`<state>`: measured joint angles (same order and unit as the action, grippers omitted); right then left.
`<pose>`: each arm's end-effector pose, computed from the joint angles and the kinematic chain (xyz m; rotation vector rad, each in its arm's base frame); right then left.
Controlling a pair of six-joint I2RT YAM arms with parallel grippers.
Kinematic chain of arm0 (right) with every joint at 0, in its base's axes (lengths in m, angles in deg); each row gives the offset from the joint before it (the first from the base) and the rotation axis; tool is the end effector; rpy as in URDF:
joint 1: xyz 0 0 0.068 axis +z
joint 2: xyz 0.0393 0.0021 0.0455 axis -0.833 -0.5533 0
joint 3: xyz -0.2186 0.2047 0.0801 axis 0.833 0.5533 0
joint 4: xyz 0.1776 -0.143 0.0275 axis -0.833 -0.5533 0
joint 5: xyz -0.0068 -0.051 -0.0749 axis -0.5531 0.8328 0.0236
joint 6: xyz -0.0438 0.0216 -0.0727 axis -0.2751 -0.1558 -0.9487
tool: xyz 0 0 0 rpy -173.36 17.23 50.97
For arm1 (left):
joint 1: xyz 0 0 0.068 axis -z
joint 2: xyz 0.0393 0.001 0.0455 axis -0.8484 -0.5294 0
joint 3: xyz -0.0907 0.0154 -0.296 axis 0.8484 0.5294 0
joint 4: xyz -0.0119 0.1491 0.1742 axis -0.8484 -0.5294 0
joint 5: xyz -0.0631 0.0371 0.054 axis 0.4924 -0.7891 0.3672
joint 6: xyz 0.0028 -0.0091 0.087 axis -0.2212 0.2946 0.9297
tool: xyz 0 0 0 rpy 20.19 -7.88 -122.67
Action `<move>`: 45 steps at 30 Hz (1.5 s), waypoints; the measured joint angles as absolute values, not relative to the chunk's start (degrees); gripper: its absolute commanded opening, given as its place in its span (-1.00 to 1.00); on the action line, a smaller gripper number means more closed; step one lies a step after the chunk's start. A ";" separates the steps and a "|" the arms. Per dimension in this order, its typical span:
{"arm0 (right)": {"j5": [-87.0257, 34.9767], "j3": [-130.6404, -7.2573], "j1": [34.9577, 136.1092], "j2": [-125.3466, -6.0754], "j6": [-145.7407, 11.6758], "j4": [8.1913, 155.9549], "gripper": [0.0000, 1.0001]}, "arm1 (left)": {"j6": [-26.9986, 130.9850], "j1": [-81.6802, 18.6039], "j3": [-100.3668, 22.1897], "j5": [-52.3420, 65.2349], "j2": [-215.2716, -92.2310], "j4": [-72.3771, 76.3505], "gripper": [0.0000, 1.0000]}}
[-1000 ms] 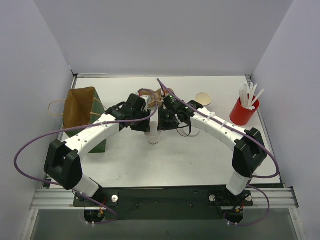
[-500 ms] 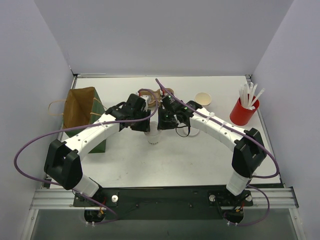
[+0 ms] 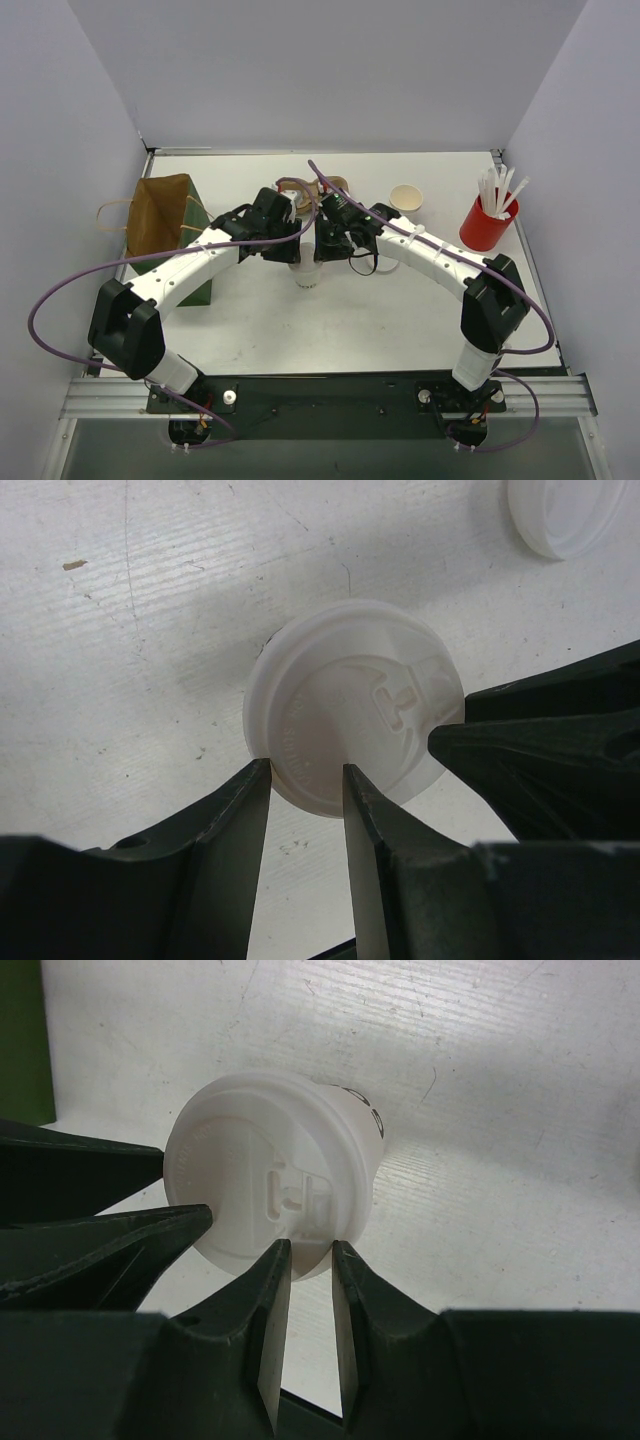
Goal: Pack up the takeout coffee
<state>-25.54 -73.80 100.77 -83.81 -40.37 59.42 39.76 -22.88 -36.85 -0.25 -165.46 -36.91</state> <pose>0.2788 0.2861 0.3002 -0.2996 2.4263 0.8033 0.2546 -0.1819 0.2878 0.2655 2.5583 -0.4421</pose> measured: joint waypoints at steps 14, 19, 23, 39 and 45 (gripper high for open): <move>-25.24 -72.78 100.90 -83.89 -40.02 60.65 -0.65 | 37.16 -22.88 -33.31 -1.39 -164.41 -32.98 -0.11; -25.17 -71.29 100.92 -83.46 -39.32 62.44 -0.65 | 35.37 -22.88 -29.92 -2.07 -162.31 -29.13 -0.12; -24.78 -71.03 101.03 -83.33 -39.17 63.01 -0.64 | 34.93 -22.88 -29.42 -2.72 -161.94 -28.37 -0.12; -20.89 -73.96 101.88 -83.89 -40.09 60.10 -0.59 | 36.00 -20.96 -32.02 -6.77 -163.42 -30.79 -0.12; -20.30 -74.81 101.14 -83.89 -40.26 58.77 -0.59 | 36.26 -20.85 -32.33 -6.98 -163.58 -31.14 -0.12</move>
